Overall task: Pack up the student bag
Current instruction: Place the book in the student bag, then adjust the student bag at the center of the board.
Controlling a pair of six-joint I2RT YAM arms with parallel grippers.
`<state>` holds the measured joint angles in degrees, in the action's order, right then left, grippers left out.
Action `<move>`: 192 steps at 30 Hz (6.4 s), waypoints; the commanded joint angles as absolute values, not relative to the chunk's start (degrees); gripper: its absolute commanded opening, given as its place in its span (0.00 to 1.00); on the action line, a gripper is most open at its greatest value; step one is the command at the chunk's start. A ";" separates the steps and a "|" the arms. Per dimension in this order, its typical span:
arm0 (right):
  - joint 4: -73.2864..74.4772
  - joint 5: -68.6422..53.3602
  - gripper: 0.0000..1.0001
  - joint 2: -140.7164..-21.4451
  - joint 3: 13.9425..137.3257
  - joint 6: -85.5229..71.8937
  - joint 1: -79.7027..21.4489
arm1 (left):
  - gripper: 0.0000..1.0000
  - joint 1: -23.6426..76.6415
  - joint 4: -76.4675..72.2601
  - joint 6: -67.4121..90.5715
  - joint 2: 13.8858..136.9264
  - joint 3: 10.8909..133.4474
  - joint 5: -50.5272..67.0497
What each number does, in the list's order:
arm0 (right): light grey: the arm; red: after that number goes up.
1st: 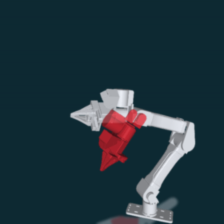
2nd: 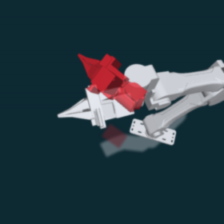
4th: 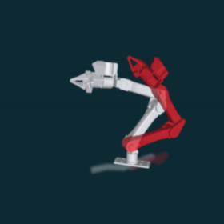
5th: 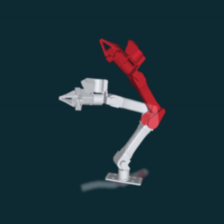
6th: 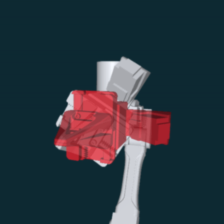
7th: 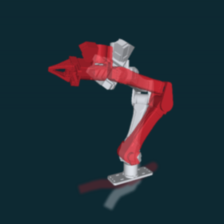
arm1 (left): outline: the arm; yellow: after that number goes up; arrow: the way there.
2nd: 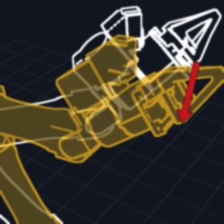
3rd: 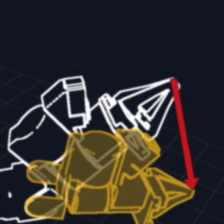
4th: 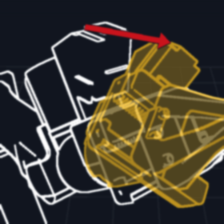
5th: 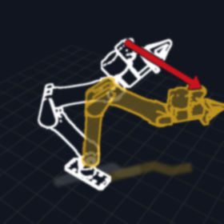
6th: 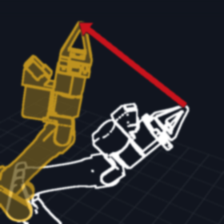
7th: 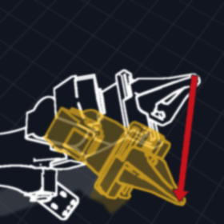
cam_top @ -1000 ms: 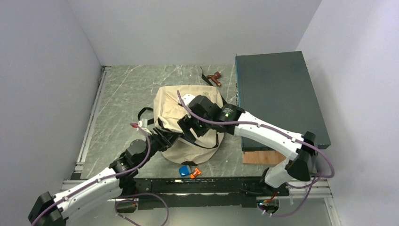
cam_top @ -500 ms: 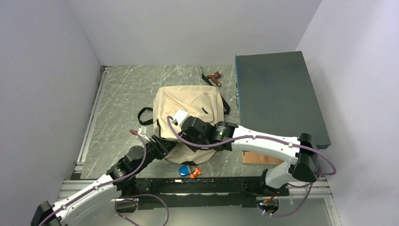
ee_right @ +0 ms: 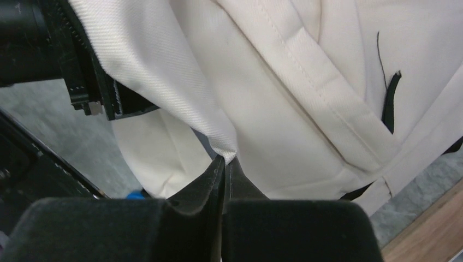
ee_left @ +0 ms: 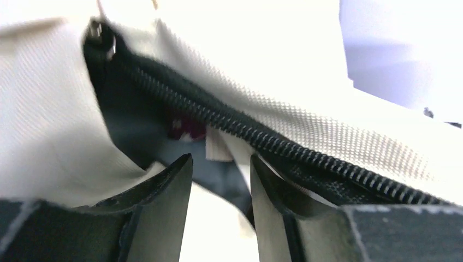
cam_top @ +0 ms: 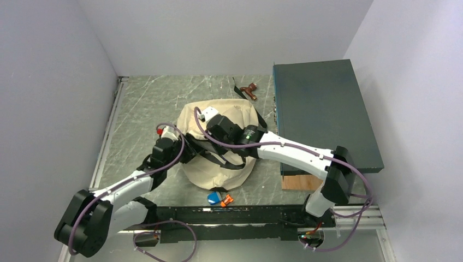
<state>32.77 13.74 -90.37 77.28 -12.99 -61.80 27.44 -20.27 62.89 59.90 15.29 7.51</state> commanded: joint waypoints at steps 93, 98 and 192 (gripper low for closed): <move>44.84 24.49 0.44 -91.31 73.21 -44.65 -62.23 | 0.01 -1.21 -5.40 50.47 50.72 23.61 48.19; 41.53 22.85 0.36 -91.14 71.19 -44.10 -62.35 | 0.05 -1.23 -2.88 48.90 49.66 24.03 47.41; 25.73 6.14 1.00 -59.94 63.81 24.26 -76.20 | 0.73 16.43 7.56 50.13 61.59 21.21 15.22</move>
<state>29.34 9.47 -58.96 59.75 31.55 -74.94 20.73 6.22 51.48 59.31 20.25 19.49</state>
